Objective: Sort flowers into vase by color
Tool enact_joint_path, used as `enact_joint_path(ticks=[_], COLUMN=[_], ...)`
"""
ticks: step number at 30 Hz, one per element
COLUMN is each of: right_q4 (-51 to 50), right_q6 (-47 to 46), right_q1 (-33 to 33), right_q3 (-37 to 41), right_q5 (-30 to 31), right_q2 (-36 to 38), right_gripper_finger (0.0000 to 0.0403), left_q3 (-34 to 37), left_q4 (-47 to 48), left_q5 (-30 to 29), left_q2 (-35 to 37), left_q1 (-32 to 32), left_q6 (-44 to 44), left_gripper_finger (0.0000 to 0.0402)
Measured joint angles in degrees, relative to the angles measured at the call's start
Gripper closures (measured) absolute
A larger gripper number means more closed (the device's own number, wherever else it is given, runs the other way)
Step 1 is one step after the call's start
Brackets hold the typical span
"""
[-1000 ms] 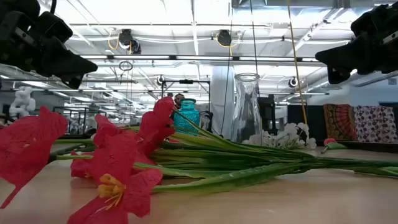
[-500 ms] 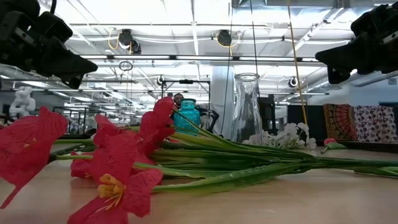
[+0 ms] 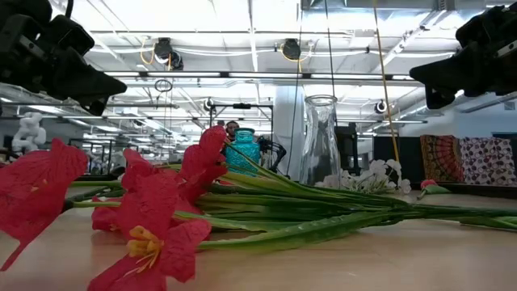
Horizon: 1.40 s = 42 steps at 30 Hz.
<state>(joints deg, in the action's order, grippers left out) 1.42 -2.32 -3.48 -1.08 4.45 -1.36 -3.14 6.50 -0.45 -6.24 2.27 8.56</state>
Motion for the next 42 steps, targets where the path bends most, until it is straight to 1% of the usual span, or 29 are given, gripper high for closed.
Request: enact_joint_path(ticks=[29, 32, 37, 42], right_q4=[0.06, 0.06, 0.88, 3.21], right_q6=[-0.01, -1.33, -6.75, -4.69], right_q1=[0.00, 0.00, 0.02, 0.04], right_q3=[0.01, 0.01, 0.00, 0.00], right_q5=[0.00, -0.02, 0.00, 1.31], right_q2=[-0.01, 0.00, -0.01, -0.14], right_gripper_finger=[0.0403, 0.0403, 0.0403, 0.0403], left_q3=[0.02, 0.01, 0.00, 0.00], left_q4=[0.00, 0.00, 0.00, 0.00], left_q5=[-0.01, 0.00, -0.01, 0.00], left_q2=[-0.02, 0.00, -0.02, -0.02], left_q1=[0.00, 0.01, 0.01, 0.00], left_q6=[0.00, 0.01, 0.00, 0.00], left_gripper_finger=[0.0384, 0.0384, 0.0384, 0.0384])
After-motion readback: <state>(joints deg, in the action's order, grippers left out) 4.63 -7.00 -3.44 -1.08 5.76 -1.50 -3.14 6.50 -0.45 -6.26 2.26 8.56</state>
